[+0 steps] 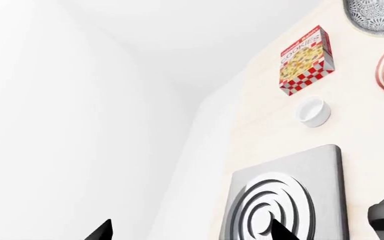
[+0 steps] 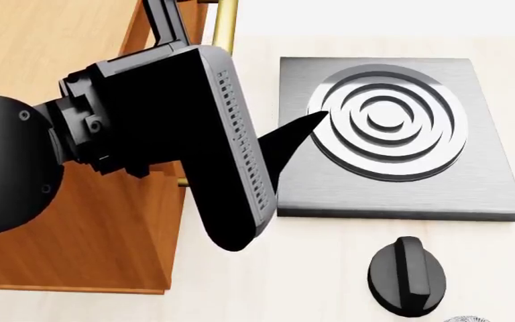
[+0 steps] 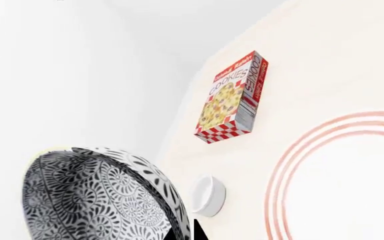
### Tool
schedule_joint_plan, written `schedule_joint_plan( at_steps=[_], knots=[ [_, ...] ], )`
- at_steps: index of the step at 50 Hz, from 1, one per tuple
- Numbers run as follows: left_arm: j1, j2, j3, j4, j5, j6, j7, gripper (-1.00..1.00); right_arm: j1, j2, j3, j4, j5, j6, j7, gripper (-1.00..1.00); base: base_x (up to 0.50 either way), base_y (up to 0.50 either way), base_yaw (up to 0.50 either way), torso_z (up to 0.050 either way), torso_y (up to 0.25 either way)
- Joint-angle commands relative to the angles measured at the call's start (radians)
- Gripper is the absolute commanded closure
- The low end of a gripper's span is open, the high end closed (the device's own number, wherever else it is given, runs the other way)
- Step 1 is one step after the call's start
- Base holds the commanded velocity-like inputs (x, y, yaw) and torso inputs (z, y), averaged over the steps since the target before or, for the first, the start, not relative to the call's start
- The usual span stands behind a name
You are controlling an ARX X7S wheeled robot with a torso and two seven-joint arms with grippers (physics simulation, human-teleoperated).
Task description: Pick the akita bowl on the wooden cabinet and place it on the plate.
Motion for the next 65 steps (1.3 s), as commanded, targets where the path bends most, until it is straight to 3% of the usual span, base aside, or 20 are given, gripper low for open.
schedule_joint_plan(
  at_steps=[1,25,44,65],
  knots=[
    [-0.002,0.019,-0.023,-0.01,0.016,-0.015,0.03,-1.0,0.007,-0.012,0.053,0.054,0.021,-0.019,-0.037,1.0,0.0,0.0,0.0,0.0,0.0],
    [0.015,0.016,-0.026,-0.012,0.019,-0.016,0.03,-1.0,0.055,0.082,0.05,0.156,-0.017,0.002,0.004,1.0,0.0,0.0,0.0,0.0,0.0],
    [0.025,0.012,-0.031,-0.016,0.024,-0.013,0.032,-1.0,0.092,0.151,0.019,0.245,0.066,0.098,0.067,1.0,0.0,0.0,0.0,0.0,0.001],
    [0.039,0.004,-0.034,-0.015,0.028,-0.01,0.029,-1.0,0.091,0.146,0.034,0.301,0.052,0.079,0.064,1.0,0.0,0.0,0.0,0.0,0.0]
  ],
)
